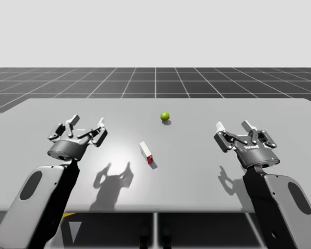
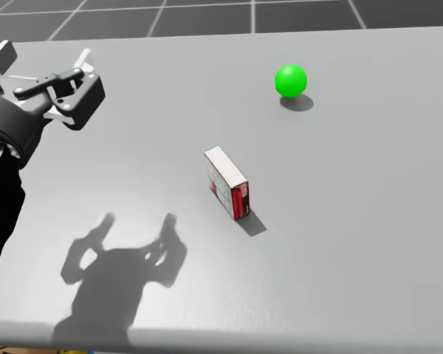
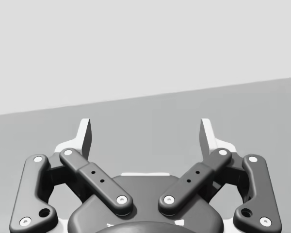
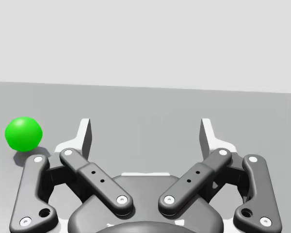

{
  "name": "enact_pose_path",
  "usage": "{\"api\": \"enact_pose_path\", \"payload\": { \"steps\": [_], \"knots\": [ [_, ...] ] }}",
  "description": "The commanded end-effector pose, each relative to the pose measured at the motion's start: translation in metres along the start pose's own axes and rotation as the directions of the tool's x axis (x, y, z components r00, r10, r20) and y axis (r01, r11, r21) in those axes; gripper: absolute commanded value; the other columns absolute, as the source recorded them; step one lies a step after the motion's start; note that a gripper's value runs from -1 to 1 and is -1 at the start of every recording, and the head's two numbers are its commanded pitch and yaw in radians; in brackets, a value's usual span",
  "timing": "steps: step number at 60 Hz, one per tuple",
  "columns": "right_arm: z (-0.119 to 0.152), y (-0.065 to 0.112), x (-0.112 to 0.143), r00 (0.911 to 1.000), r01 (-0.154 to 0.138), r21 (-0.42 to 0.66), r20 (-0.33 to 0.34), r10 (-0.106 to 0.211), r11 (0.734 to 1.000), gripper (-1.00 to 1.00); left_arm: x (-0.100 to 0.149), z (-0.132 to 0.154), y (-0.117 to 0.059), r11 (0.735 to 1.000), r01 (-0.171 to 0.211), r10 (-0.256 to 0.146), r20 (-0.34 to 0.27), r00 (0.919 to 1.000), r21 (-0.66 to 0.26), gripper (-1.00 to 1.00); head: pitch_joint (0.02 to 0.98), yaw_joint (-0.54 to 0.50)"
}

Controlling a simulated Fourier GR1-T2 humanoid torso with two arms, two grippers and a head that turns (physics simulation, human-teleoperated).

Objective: Watch the red light. When it turns green, pick up the object.

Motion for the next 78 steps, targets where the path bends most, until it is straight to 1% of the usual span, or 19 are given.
{"api": "enact_pose_path", "payload": {
  "steps": [1,5,9,11,14,15,16,21,24,29,34,37,38,52,54,57,60,64,78],
  "knots": [
    [0.000,0.000,0.000,1.0000,-0.001,-0.005,0.001,0.001,1.000,-1.00,0.010,0.014,-0.013,0.984,-0.072,0.068,-0.034,0.9971,-0.161,-1.00,0.814,0.09],
    [0.000,-0.001,0.000,1.0000,-0.001,-0.006,0.001,0.002,1.000,-1.00,0.013,0.018,-0.014,0.972,-0.089,0.085,-0.029,0.9960,-0.219,-1.00,0.814,0.09],
    [0.000,-0.001,0.000,1.0000,-0.001,-0.007,0.001,0.001,1.000,-1.00,0.014,0.021,-0.015,0.954,-0.087,0.075,-0.051,0.9959,-0.288,-1.00,0.814,0.09],
    [0.000,-0.001,0.000,1.0000,-0.001,-0.008,0.001,0.001,1.000,-1.00,0.013,0.023,-0.016,0.939,-0.066,0.051,-0.051,0.9974,-0.337,-1.00,0.813,0.09],
    [-0.001,-0.001,0.000,1.0000,-0.003,-0.009,0.001,0.003,1.000,-1.00,0.010,0.026,-0.017,0.924,-0.049,0.035,-0.044,0.9984,-0.379,-1.00,0.812,0.09],
    [-0.001,-0.001,0.000,1.0000,-0.005,-0.010,0.003,0.005,1.000,-1.00,0.006,0.029,-0.019,0.904,-0.026,0.015,-0.029,0.9995,-0.426,-1.00,0.812,0.09],
    [-0.001,-0.001,0.000,1.0000,-0.006,-0.011,0.003,0.006,1.000,-1.00,0.005,0.030,-0.020,0.899,-0.017,0.008,-0.023,0.9997,-0.438,-1.00,0.811,0.09],
    [-0.001,-0.001,0.000,1.0000,-0.007,-0.013,0.005,0.007,1.000,-1.00,-0.007,0.037,-0.027,0.862,0.001,-0.016,-0.026,0.9995,-0.507,-1.00,0.812,0.08],
    [-0.001,-0.001,0.000,0.9999,-0.009,-0.013,0.005,0.009,1.000,-1.00,-0.014,0.040,-0.030,0.849,0.020,-0.033,-0.016,0.9993,-0.528,-1.00,0.814,0.08],
    [-0.001,-0.001,0.000,0.9999,-0.010,-0.013,0.005,0.010,1.000,-1.00,-0.025,0.043,-0.033,0.822,-0.005,-0.017,-0.033,0.9993,-0.569,-1.00,0.816,0.08],
    [-0.002,-0.001,0.000,0.9999,-0.011,-0.014,0.005,0.011,1.000,-1.00,-0.037,0.046,-0.038,0.787,-0.045,0.009,-0.062,0.9980,-0.615,-1.00,0.817,0.09],
    [-0.002,0.000,-0.001,0.9999,-0.012,-0.014,0.004,0.012,1.000,-1.00,-0.041,0.047,-0.040,0.775,-0.053,0.011,-0.070,0.9975,-0.630,-1.00,0.817,0.09],
    [-0.002,0.000,-0.001,0.9999,-0.012,-0.014,0.005,0.012,1.000,-1.00,-0.045,0.047,-0.041,0.764,-0.062,0.012,-0.083,0.9965,-0.642,-1.00,0.817,0.09],
    [-0.002,0.001,-0.001,0.9999,-0.011,-0.012,0.005,0.011,1.000,-1.00,-0.062,0.047,-0.059,0.735,-0.087,-0.002,-0.130,0.9914,-0.672,-1.00,0.821,0.08],
    [-0.002,0.001,-0.001,0.9999,-0.012,-0.012,0.004,0.012,1.000,-1.00,-0.065,0.045,-0.063,0.732,-0.104,0.006,-0.146,0.9893,-0.673,-1.00,0.821,0.08],
    [-0.002,0.001,-0.001,0.9999,-0.011,-0.012,0.003,0.011,1.000,-1.00,-0.067,0.044,-0.067,0.729,-0.099,-0.002,-0.146,0.9892,-0.678,-1.00,0.822,0.08],
    [-0.001,0.001,-0.001,0.9999,-0.011,-0.012,0.004,0.011,1.000,-1.00,-0.070,0.043,-0.073,0.723,-0.114,0.003,-0.162,0.9868,-0.681,-1.00,0.822,0.08],
    [-0.001,0.001,-0.001,0.9999,-0.011,-0.012,0.004,0.011,1.000,-1.00,-0.073,0.041,-0.078,0.716,-0.114,-0.003,-0.166,0.9861,-0.688,-1.00,0.823,0.08],
    [-0.002,0.001,-0.001,0.9999,-0.010,-0.012,0.006,0.010,1.000,-1.00,-0.081,0.030,-0.088,0.723,-0.136,0.000,-0.197,0.9803,-0.678,-1.00,0.826,0.08]
  ]
}}
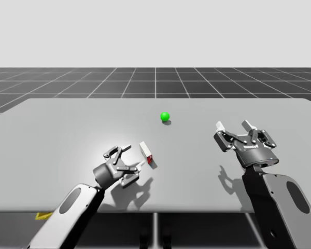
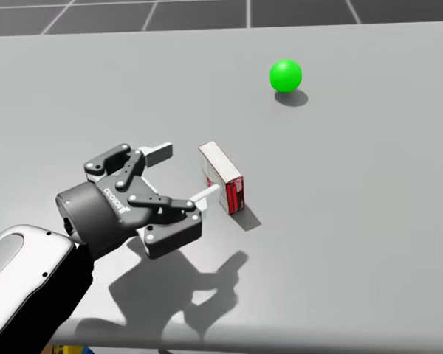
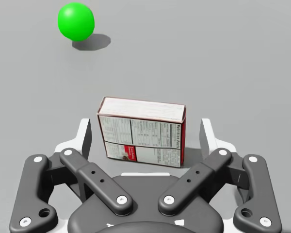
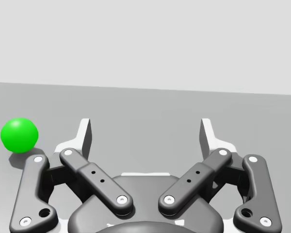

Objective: Watch the red light. When it turns green, pick up the object.

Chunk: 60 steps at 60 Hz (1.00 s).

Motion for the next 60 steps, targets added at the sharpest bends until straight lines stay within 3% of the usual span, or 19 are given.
{"api": "enact_pose_path", "payload": {
  "steps": [1,45,58,59,60],
  "knots": [
    [0.000,0.000,0.000,1.0000,0.001,0.000,0.002,-0.001,1.000,-1.00,-0.007,-0.013,-0.001,1.000,-0.016,0.016,-0.016,0.9997,-0.001,-1.00,0.826,0.08],
    [0.001,-0.003,0.002,1.0000,0.003,-0.002,0.004,-0.003,1.000,-1.00,-0.021,-0.070,0.000,1.000,-0.013,0.014,-0.071,0.9974,0.012,-1.00,0.836,0.07],
    [0.001,-0.002,0.002,1.0000,0.002,-0.001,0.005,-0.002,1.000,-1.00,-0.031,-0.074,0.002,1.000,-0.004,0.007,-0.102,0.9947,0.025,-1.00,0.835,0.06],
    [0.001,-0.003,0.002,1.0000,0.002,-0.001,0.006,-0.002,1.000,-1.00,-0.031,-0.074,0.003,1.000,-0.001,0.004,-0.107,0.9943,0.028,-0.97,0.834,0.06],
    [0.001,-0.003,0.002,1.0000,0.002,-0.001,0.006,-0.002,1.000,-1.00,-0.032,-0.074,0.003,0.999,0.001,0.002,-0.109,0.9940,0.033,-0.73,0.834,0.06]
  ]
}}
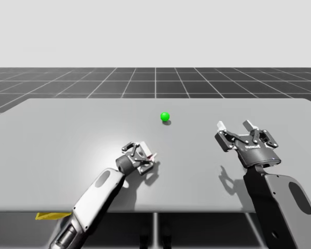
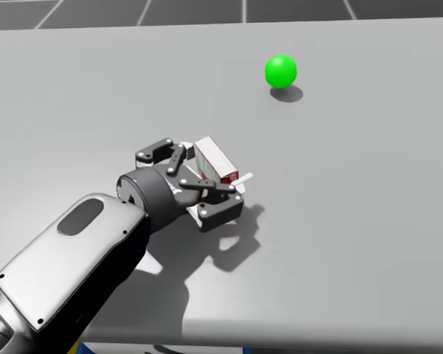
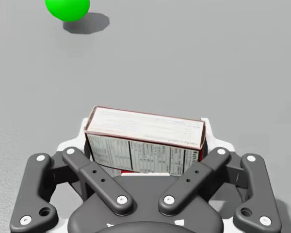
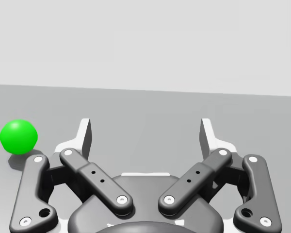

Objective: Watch the red light. When it turns green, pick up the object.

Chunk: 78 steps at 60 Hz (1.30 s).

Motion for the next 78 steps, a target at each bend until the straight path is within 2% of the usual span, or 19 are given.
{"api": "enact_pose_path", "payload": {
  "steps": [1,2,3,4,5,8,15,33,41,50,57,60,67,78],
  "knots": [
    [0.000,0.000,0.000,1.0000,0.000,0.000,0.001,0.000,1.000,-1.00,-0.009,-0.004,0.002,1.000,0.011,-0.011,-0.030,0.9995,0.017,-0.56,0.833,0.06],
    [0.000,0.000,0.000,1.0000,-0.001,0.000,0.001,0.001,1.000,-1.00,-0.010,-0.004,0.002,1.000,0.014,-0.013,-0.032,0.9994,0.015,-0.09,0.832,0.06],
    [0.000,0.000,0.000,1.0000,-0.001,0.000,0.001,0.001,1.000,-1.00,-0.011,-0.003,0.002,1.000,0.021,-0.020,-0.037,0.9991,0.015,0.65,0.831,0.06],
    [0.000,0.000,0.000,1.0000,-0.001,0.000,0.000,0.001,1.000,-1.00,-0.012,-0.003,0.002,0.999,0.036,-0.035,-0.040,0.9986,0.012,0.97,0.829,0.06],
    [0.000,0.000,0.000,1.0000,-0.001,0.000,0.000,0.001,1.000,-1.00,-0.012,-0.003,0.002,0.999,0.039,-0.038,-0.040,0.9985,0.012,1.00,0.828,0.06],
    [0.000,0.000,0.000,1.0000,-0.001,0.000,0.001,0.001,1.000,-1.00,-0.014,-0.004,0.002,1.000,0.026,-0.026,-0.050,0.9984,0.009,1.00,0.817,0.07],
    [0.000,0.000,0.000,1.0000,-0.004,-0.001,0.002,0.004,1.000,-1.00,-0.014,-0.003,0.001,0.999,0.038,-0.038,-0.050,0.9980,0.004,1.00,0.748,0.07],
    [-0.001,0.000,-0.001,1.0000,-0.007,-0.002,0.003,0.007,1.000,-1.00,-0.017,-0.003,-0.001,0.998,0.055,-0.055,-0.057,0.9969,-0.004,1.00,0.480,0.06],
    [-0.001,0.000,-0.001,0.9999,-0.010,-0.001,0.003,0.010,1.000,-1.00,-0.018,-0.004,-0.001,0.998,0.065,-0.065,-0.056,0.9963,-0.002,1.00,0.426,0.07],
    [-0.001,0.000,-0.002,0.9999,-0.010,-0.001,0.002,0.010,1.000,-1.00,-0.016,-0.004,-0.002,0.998,0.069,-0.069,-0.049,0.9964,0.001,1.00,0.418,0.07],
    [-0.001,0.000,-0.002,1.0000,-0.010,-0.001,0.001,0.010,1.000,-1.00,0.008,0.003,-0.004,0.996,0.087,-0.087,-0.003,0.9962,0.000,1.00,0.422,0.07],
    [-0.001,-0.001,-0.002,1.0000,-0.010,0.000,0.000,0.010,1.000,-1.00,0.023,0.006,-0.003,0.993,0.116,-0.116,0.021,0.9930,0.006,1.00,0.424,0.07],
    [-0.002,-0.001,-0.002,0.9999,-0.011,-0.001,0.000,0.011,1.000,-1.00,0.048,0.011,0.002,0.988,0.155,-0.156,0.055,0.9862,0.023,1.00,0.426,0.07],
    [-0.001,0.000,-0.002,0.9999,-0.011,0.000,0.000,0.011,1.000,-1.00,0.075,0.016,0.007,0.981,0.186,-0.190,0.086,0.9781,0.045,1.00,0.428,0.07]
  ]
}}
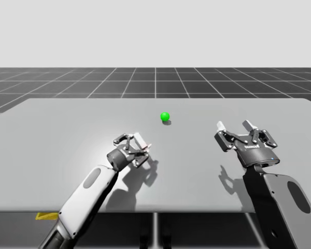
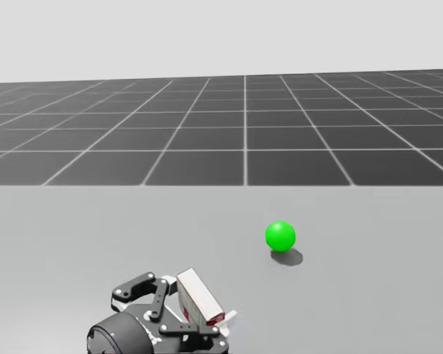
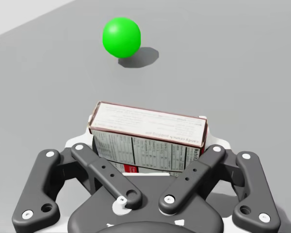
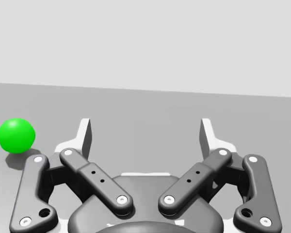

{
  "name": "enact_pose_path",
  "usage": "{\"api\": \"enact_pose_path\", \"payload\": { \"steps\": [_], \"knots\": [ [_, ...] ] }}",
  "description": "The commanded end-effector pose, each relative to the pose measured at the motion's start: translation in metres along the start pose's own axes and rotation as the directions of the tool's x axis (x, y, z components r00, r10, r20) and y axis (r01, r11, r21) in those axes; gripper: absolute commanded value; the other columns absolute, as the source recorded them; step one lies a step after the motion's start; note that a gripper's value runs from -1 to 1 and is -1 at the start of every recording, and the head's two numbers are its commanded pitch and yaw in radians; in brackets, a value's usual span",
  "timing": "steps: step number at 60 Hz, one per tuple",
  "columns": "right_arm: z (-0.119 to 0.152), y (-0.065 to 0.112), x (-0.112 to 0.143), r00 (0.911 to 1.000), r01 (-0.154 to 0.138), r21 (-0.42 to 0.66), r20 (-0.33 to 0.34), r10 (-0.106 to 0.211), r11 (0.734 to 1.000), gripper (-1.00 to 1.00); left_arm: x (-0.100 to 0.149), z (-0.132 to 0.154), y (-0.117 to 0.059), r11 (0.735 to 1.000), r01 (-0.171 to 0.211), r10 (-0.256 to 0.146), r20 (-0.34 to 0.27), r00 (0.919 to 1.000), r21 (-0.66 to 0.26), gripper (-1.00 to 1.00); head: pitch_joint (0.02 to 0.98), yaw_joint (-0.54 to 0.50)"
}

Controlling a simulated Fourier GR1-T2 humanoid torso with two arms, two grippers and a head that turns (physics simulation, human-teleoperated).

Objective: Watch the red light. When it turns green, pick up the object.

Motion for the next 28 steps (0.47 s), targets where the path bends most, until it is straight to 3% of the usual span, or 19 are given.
{"api": "enact_pose_path", "payload": {
  "steps": [1,15,23,24,28],
  "knots": [
    [0.000,0.000,0.000,1.0000,-0.001,0.001,-0.001,0.001,1.000,-1.00,0.041,-0.003,0.001,0.993,0.076,-0.069,0.068,0.9953,-0.093,1.00,0.428,0.07],
    [0.000,0.001,-0.001,1.0000,0.001,0.002,-0.004,-0.001,1.000,-1.00,0.089,0.003,0.011,0.989,0.144,-0.136,0.142,0.9805,-0.045,1.00,0.431,0.07],
    [0.000,0.001,-0.001,1.0000,0.001,0.002,-0.004,-0.001,1.000,-1.00,0.127,0.006,0.017,0.982,0.187,-0.183,0.201,0.9623,-0.001,1.00,0.432,0.07],
    [0.000,0.001,-0.001,1.0000,0.001,0.002,-0.004,-0.001,1.000,-1.00,0.138,0.008,0.018,0.981,0.194,-0.192,0.220,0.9565,0.012,1.00,0.432,0.07],
    [0.000,0.001,-0.001,1.0000,-0.001,0.003,-0.005,0.001,1.000,-1.00,0.158,0.011,0.019,0.980,0.193,-0.199,0.256,0.9461,0.047,1.00,0.433,0.07]
  ]
}}
